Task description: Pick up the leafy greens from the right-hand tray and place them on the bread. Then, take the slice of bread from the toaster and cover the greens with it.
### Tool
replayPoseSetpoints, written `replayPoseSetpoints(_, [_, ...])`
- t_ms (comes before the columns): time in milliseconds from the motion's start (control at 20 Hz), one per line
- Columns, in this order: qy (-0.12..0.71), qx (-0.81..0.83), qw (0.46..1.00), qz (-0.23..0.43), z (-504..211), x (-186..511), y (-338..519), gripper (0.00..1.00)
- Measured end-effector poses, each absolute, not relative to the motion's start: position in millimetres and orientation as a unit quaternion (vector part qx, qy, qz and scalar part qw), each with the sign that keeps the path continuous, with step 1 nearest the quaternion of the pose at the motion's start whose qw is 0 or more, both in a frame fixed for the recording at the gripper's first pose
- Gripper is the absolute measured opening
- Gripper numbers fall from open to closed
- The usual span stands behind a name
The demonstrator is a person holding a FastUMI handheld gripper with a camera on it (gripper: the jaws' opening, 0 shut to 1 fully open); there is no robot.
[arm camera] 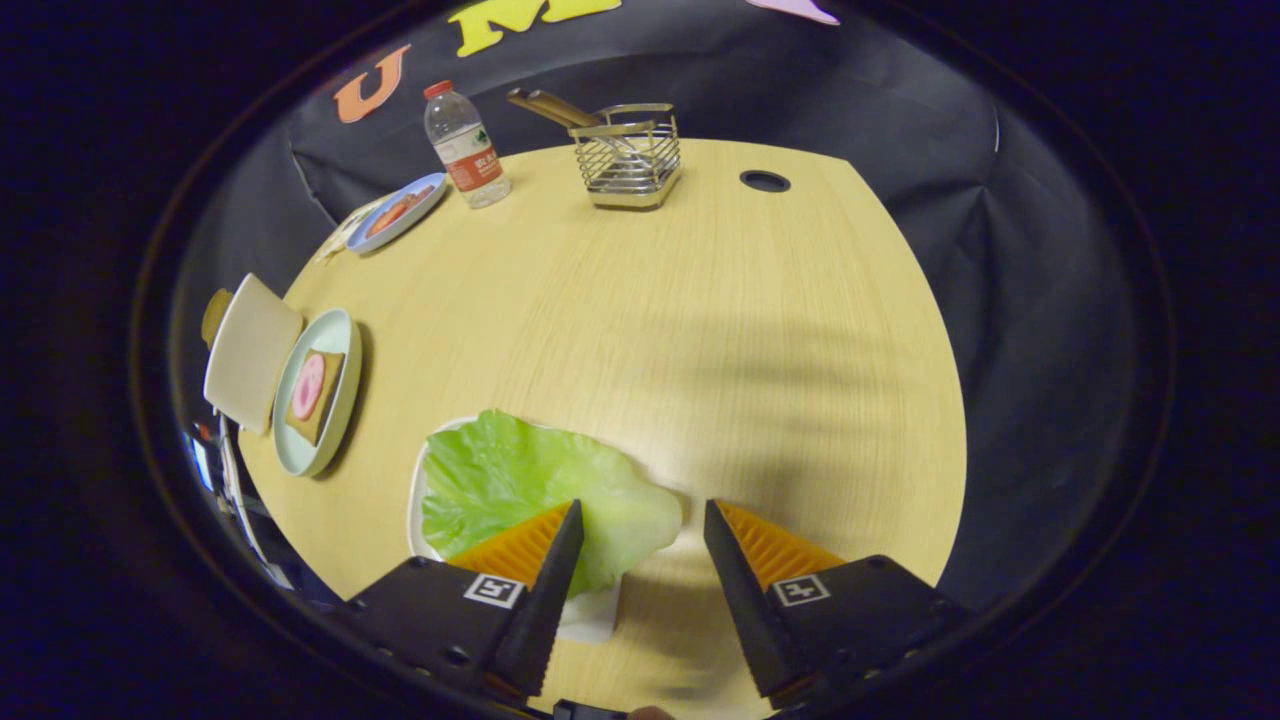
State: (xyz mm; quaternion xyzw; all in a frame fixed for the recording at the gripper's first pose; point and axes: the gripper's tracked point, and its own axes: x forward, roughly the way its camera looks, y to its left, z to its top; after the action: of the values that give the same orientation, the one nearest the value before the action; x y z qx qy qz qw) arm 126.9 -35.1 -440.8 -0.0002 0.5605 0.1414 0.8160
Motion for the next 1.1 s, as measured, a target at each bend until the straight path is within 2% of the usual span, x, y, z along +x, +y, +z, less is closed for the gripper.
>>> replayPoseSetpoints(150, [0.560,-0.021,0.817,0.133,-442.0,127.0,-35.0,0.53])
replayPoseSetpoints(200, [0.555,-0.032,0.822,0.124,-437.6,129.5,-38.1,0.53])
replayPoseSetpoints(300, [0.545,-0.050,0.829,0.112,-434.7,132.0,-41.6,0.31])
replayPoseSetpoints(350, [0.541,-0.057,0.832,0.111,-432.5,132.9,-41.3,0.31])
replayPoseSetpoints(500, [0.536,-0.053,0.836,0.110,-422.2,130.1,-37.8,0.03])
replayPoseSetpoints(550, [0.534,-0.049,0.837,0.113,-423.5,129.6,-35.6,0.00])
replayPoseSetpoints(800, [0.521,-0.013,0.845,0.119,-396.2,123.0,-23.9,0.01])
replayPoseSetpoints(1100, [0.495,0.034,0.863,0.097,-338.2,114.3,-6.3,0.00])
